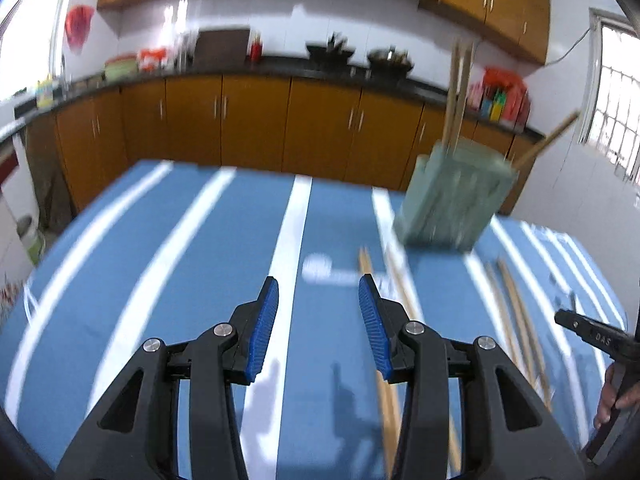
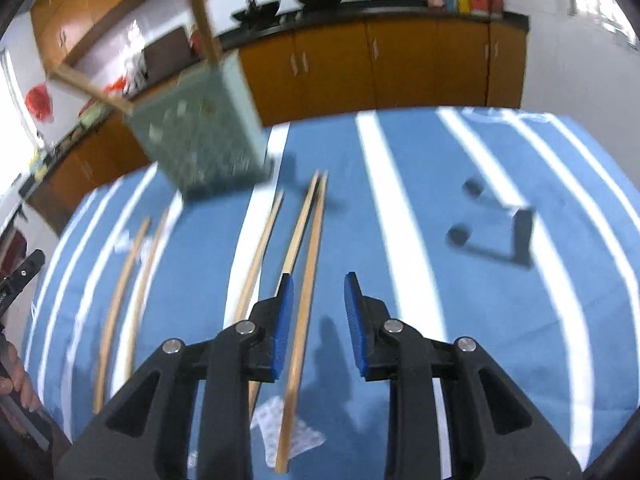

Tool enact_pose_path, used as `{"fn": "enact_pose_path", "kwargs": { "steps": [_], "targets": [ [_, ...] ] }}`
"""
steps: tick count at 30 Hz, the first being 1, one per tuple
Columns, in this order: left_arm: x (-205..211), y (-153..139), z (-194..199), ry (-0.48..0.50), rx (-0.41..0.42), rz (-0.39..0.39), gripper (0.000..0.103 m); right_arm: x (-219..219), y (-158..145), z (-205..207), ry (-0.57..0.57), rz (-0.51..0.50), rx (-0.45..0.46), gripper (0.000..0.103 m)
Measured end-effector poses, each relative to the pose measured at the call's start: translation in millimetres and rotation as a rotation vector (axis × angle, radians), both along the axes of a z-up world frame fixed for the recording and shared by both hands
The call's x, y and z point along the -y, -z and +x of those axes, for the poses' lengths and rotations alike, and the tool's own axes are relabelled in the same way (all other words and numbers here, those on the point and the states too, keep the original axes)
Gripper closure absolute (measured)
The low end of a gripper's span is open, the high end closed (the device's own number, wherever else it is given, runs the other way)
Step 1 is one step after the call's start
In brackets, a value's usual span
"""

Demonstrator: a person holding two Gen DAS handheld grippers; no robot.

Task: Organize utensils
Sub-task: 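Move both open tools back down to the remaining chopsticks, then close the left tool on a chopstick while the right tool grasps another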

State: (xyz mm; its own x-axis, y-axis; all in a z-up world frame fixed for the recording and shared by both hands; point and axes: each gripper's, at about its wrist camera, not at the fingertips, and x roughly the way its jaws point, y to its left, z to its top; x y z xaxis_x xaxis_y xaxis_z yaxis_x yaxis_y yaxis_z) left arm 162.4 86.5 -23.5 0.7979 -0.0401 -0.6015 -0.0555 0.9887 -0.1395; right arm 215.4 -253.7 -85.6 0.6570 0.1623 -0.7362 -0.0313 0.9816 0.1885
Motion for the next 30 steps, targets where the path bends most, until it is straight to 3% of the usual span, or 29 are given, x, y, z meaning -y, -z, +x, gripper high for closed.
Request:
{"fn": "enact_pose_path", "kwargs": {
  "steps": [4,7,11,15,19,30],
  "targets": [
    [4,19,-3,0.032,-0.049,-0.019,0.060,-22,19,0,-0.027,-0.061,-0.043,0.077],
    [13,24,-2,0.075,-0.066,-0.020,0.060,-23,26,3,-0.014,-0.101,-0.048,0.094],
    [25,35,-1,0.137,-0.106,-0.026,0.061,-7,25,8,0.055,-0.115,-0.050,0.095],
    [36,43,0,0.184,-0.141,-0.027,0.070,20,25,11,0.160,-0.081,-0.058,0.095],
    [43,51,2,0.200,-0.177,-0.002,0.078,22,25,12,0.153,-0.101,-0.054,0.095],
    [51,62,2,0.191,-0.224,0.083,0.080,19,25,8,0.140,-0.123,-0.046,0.095]
  ]
}}
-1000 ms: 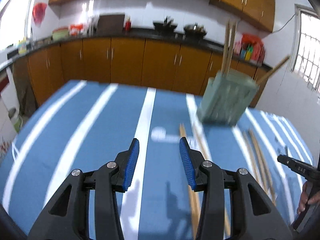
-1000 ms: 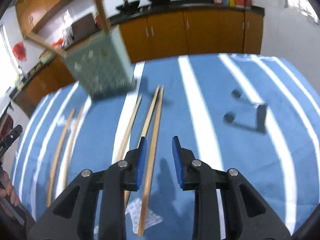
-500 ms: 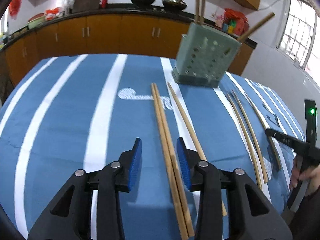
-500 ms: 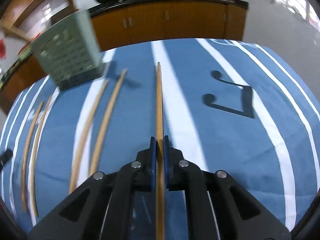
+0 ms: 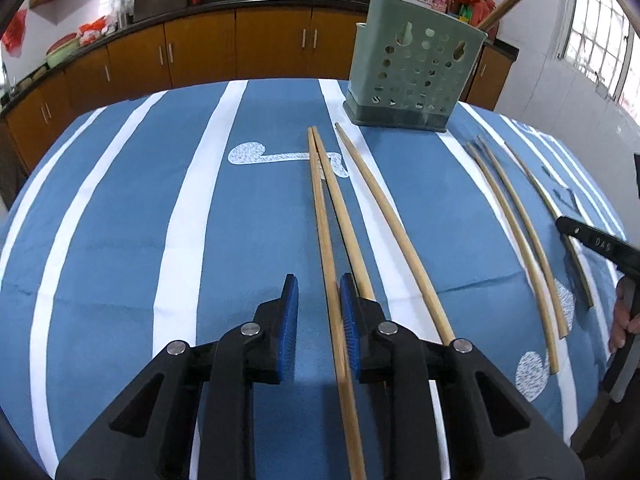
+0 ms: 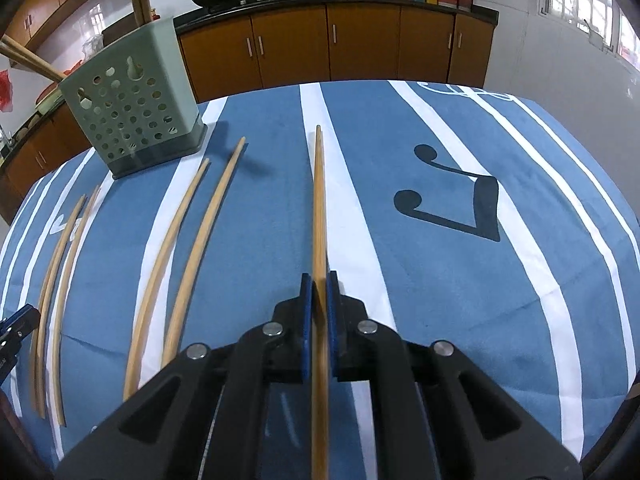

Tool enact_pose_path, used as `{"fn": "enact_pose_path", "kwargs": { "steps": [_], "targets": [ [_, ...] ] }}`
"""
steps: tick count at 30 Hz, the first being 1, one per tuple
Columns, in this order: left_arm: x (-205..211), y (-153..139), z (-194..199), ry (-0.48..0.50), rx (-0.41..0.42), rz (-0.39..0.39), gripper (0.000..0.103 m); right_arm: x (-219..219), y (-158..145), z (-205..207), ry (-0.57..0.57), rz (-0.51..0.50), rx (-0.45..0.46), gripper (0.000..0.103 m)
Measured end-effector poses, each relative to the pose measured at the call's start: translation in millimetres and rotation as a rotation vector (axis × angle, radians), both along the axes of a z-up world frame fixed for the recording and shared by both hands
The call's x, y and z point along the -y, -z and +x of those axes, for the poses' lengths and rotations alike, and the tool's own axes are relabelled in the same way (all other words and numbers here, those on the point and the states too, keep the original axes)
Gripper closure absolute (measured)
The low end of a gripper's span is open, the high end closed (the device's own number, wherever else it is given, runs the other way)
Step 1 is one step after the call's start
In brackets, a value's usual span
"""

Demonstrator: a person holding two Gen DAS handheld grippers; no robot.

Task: Organize utensils
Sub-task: 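Close the left tool on a chopstick while the right tool grasps another, then lift both held chopsticks upright toward the green holder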

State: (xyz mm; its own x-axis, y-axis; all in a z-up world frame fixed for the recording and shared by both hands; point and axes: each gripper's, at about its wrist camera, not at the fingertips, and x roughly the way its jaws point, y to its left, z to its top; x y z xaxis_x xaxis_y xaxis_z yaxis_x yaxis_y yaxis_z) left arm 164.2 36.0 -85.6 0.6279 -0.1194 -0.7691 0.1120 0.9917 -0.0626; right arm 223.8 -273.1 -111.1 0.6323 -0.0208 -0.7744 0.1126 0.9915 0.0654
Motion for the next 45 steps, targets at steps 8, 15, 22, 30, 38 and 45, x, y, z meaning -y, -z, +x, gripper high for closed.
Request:
{"fn": "enact_pose_path", "kwargs": {
  "steps": [8,15,22,30,38,45],
  "targets": [
    [2,0,2,-0.022,0.002,0.032,0.094,-11,1,-6,-0.043,-0.026,0.007,0.094],
    [-21,-1,32,-0.119,-0.013,0.003,0.096,-23,0,5,-0.096,-0.021,0.004,0.095],
    [-41,-1,50,-0.146,-0.013,-0.070,0.096,-15,0,20,-0.038,-0.030,0.019,0.095],
    [-41,0,48,-0.141,0.003,-0.082,0.095,-12,1,21,-0.029,-0.038,0.025,0.095],
    [-40,0,48,-0.146,0.002,-0.072,0.095,-11,1,21,-0.030,-0.040,0.024,0.094],
    [-42,0,48,-0.147,0.002,-0.089,0.095,-10,1,22,-0.030,-0.028,0.025,0.094]
  ]
}}
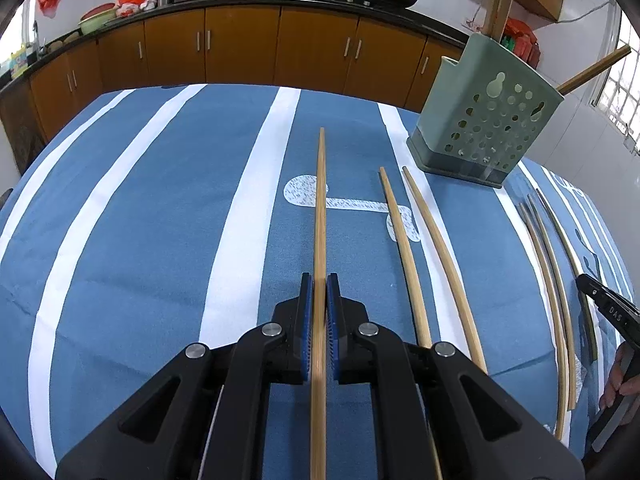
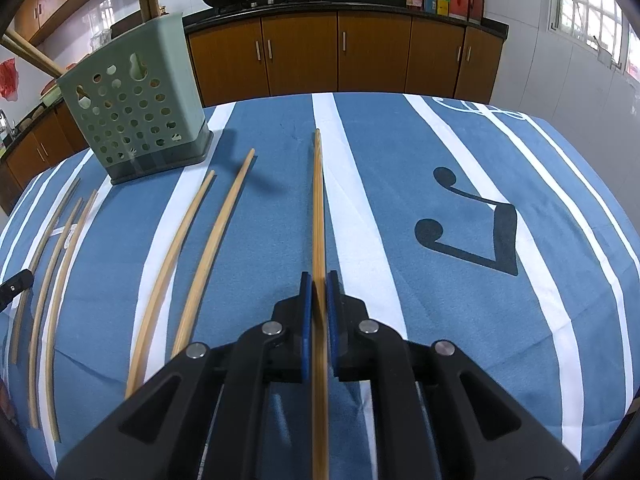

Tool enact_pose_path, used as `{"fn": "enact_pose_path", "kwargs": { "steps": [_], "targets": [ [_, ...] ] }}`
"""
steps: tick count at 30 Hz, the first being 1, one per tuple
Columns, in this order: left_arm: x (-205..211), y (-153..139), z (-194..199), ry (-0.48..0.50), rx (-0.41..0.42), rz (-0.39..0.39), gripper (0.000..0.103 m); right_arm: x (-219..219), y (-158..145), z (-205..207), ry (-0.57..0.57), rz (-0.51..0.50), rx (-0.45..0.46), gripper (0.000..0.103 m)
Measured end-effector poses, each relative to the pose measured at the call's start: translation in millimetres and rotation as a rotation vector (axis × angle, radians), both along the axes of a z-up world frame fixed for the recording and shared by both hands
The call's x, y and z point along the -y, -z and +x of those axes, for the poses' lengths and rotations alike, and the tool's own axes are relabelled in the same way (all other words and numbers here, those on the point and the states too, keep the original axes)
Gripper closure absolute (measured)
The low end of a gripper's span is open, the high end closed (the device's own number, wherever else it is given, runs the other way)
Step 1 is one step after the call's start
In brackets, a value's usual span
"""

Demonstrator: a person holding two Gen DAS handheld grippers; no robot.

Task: Organize utensils
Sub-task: 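Lift both held chopsticks upright toward the green holder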

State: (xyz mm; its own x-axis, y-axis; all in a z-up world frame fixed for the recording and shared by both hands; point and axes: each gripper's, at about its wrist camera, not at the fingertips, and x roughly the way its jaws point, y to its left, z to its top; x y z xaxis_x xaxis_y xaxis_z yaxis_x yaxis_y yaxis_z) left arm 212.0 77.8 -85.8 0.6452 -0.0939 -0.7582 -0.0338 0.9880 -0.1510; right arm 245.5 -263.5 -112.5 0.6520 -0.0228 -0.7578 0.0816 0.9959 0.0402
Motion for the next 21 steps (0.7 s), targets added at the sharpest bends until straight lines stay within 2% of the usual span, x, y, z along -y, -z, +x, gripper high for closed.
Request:
{"fn": "enact_pose_path", "kwargs": {
  "steps": [5,9,15,18,21],
  "targets": [
    [-1,0,-3,-0.006,0.001,-0.005,0.094,1,0,-4,0.004,0.008,0.000,0.094],
    [0,-2,-15,0.009,-0.005,-0.021,0.087,0,0,-14,-0.005,0.007,-0.005,0.094],
    [9,-1,-28,0.036,-0.002,0.043,0.087,1,1,-26,-0.008,0.011,-0.006,0.094],
    [10,0,-31,0.037,-0.003,0.050,0.088,2,1,-27,-0.007,0.015,-0.003,0.094],
    [7,0,-31,0.028,-0.010,0.053,0.096,3,-1,-27,-0.006,0.021,-0.009,0.095]
  ]
}}
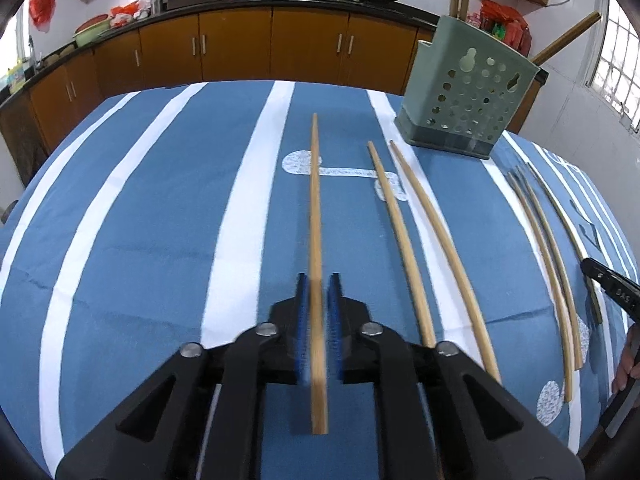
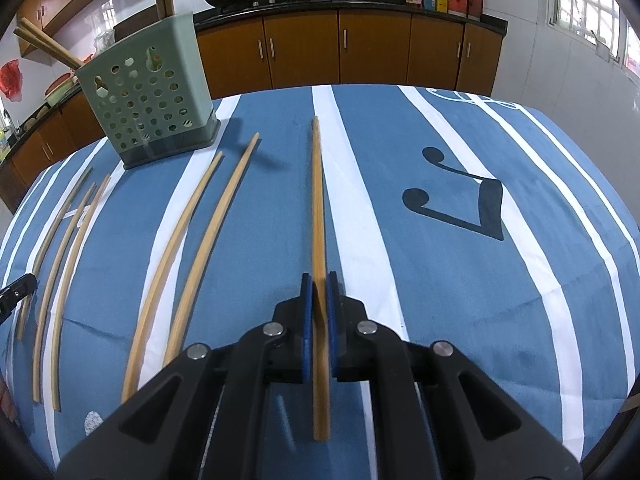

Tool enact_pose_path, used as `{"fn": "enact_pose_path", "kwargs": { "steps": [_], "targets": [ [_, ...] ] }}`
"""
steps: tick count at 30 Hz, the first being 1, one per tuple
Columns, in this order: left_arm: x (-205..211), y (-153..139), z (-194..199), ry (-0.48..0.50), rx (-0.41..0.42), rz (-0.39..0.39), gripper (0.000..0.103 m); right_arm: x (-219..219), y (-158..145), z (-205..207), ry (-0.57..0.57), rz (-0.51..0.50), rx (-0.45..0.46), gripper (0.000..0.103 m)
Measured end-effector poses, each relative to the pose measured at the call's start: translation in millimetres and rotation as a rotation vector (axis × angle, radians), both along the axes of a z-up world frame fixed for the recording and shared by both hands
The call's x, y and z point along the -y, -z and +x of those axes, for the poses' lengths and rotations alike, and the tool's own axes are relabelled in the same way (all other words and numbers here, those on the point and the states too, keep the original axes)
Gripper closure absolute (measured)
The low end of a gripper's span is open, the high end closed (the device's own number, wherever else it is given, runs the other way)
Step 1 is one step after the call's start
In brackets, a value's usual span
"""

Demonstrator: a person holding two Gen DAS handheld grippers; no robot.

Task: Organize utensils
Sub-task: 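Lift both held chopsticks upright toward the green holder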

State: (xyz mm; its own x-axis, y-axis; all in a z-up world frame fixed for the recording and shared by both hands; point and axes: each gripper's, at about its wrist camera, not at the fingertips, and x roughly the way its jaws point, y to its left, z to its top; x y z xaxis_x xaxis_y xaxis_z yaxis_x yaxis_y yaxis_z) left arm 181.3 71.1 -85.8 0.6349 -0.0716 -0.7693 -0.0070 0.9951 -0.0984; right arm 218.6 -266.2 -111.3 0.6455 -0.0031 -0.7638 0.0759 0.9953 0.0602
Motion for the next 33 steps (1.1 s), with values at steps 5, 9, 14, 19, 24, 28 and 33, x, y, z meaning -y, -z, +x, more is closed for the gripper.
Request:
{"fn": "enact_pose_path", "kwargs": {
  "steps": [5,9,14,19,24,28,33],
  "targets": [
    [-8,-14,-5,-0.003,0.021,-0.019,0.096,5,-24,-10,0.002,0.022,0.072,0.095],
    [-13,-37,-12,-0.004,0.084,-0.030,0.096,12,-47,-16,0.016,0.032,0.136,0.095],
    [-14,-64,-18,0.008,0.161,-0.028,0.096,18,-73,-23,0.028,0.039,0.212,0.095],
    [-11,-80,-18,0.015,0.205,-0.024,0.096,18,-87,-27,0.030,0.037,0.251,0.095],
    [-10,-98,-19,0.023,0.254,-0.028,0.096,18,-106,-31,0.024,0.037,0.306,0.095],
    [-11,-114,-21,0.031,0.301,-0.032,0.096,17,-123,-34,0.015,0.037,0.357,0.095],
    [-10,-128,-21,0.039,0.337,-0.033,0.096,14,-138,-35,0.000,0.030,0.400,0.095]
  ]
}}
